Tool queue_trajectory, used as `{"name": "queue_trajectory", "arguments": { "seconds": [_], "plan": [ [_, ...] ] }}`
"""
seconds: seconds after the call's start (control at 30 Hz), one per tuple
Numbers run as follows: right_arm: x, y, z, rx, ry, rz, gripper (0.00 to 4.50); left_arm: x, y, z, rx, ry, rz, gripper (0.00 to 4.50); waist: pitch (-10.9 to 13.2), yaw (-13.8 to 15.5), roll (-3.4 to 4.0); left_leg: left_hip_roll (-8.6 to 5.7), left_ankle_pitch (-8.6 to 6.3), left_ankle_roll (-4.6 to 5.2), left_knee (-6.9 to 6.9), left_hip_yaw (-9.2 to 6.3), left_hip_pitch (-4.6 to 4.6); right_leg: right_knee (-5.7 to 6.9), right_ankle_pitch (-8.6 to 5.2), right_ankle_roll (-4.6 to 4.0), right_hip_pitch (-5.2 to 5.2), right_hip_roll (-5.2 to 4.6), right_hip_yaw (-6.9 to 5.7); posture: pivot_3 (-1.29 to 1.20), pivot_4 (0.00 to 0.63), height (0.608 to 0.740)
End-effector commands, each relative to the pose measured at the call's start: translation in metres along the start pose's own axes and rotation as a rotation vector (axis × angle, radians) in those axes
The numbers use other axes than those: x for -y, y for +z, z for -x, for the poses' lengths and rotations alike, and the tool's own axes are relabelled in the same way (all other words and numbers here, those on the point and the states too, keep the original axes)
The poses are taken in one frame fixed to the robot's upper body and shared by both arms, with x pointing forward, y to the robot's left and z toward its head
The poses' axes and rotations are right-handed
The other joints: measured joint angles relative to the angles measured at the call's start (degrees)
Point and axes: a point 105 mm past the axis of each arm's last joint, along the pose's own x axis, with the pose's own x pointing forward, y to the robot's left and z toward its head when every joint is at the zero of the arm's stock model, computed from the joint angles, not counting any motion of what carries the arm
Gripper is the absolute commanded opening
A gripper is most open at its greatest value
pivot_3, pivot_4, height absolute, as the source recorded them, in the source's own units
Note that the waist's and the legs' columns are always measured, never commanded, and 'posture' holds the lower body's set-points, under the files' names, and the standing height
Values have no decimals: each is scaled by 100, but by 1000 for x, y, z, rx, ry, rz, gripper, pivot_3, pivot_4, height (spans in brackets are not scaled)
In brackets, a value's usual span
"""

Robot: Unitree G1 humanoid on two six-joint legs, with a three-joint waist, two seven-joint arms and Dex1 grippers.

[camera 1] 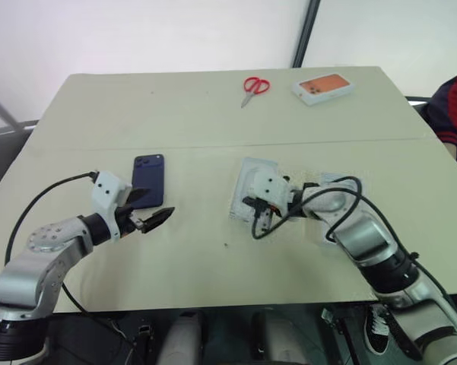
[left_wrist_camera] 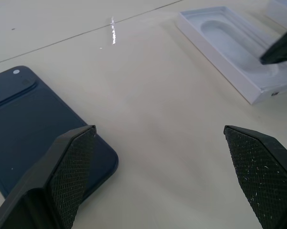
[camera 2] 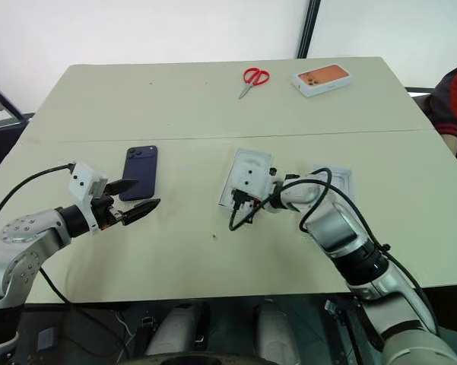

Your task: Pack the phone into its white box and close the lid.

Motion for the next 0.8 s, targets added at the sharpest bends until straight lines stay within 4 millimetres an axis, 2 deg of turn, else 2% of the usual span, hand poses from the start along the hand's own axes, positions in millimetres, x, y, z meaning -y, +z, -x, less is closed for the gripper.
{"name": "queue_trajectory", "arguments": {
  "seconds": [0.03, 0.07, 0.17, 0.4, 0.5, 0.57, 0.6, 0.8],
  "plan": [
    [-7, 9, 12, 40, 41, 31, 530, 2, 10, 4, 28, 4, -27, 4500, 0, 1, 0, 0, 0, 0, 0, -1, 0, 0, 0, 0, 1, 0, 0, 0, 150, 740],
    [-9, 6, 13, 29, 49, 46, 750, 4, 10, 4, 27, -3, -26, 4500, 0, 0, 0, 0, 0, 0, 1, -1, 1, 1, 0, 0, 1, 0, -1, 0, 150, 740],
    [-13, -2, 12, 4, 44, 81, 2095, 17, 8, 4, 18, -67, -37, 4500, 0, 0, 0, 0, -1, 1, 0, -1, 1, -1, 0, 0, 1, 0, 0, 0, 150, 740],
    [-8, -13, 9, -32, 13, 74, 2095, 57, 5, 13, -8, -300, -110, 4500, 0, -5, 0, 2, 0, 0, -1, 1, 2, -1, 0, 0, 0, 0, 3, 0, 150, 740],
    [-11, -13, 9, -29, 25, 75, 1222, 61, 4, 15, -17, -339, -107, 4500, 0, 12, 0, 2, 0, 0, 0, 0, 1, -2, 0, -1, 2, -1, 4, 0, 150, 740],
    [-11, -13, 9, -30, 26, 82, 234, 60, 3, 15, -25, -340, -113, 4500, 0, 7, 0, 0, 0, 0, 0, 0, 2, -2, 0, -1, 4, -3, 4, 0, 150, 740],
    [-11, -13, 9, -30, 26, 85, 51, 60, 3, 15, -27, -339, -115, 4500, 0, 5, 0, 0, -1, 1, 0, 0, 2, -3, 0, -1, 4, -3, 4, 0, 150, 740],
    [-19, -8, 10, -7, 78, 228, 51, 54, -1, 15, -50, -317, -120, 4500, 0, 1, 0, 1, -1, 1, 0, 0, 2, -2, -1, -1, 4, 0, -1, 0, 150, 740]
  ]
}}
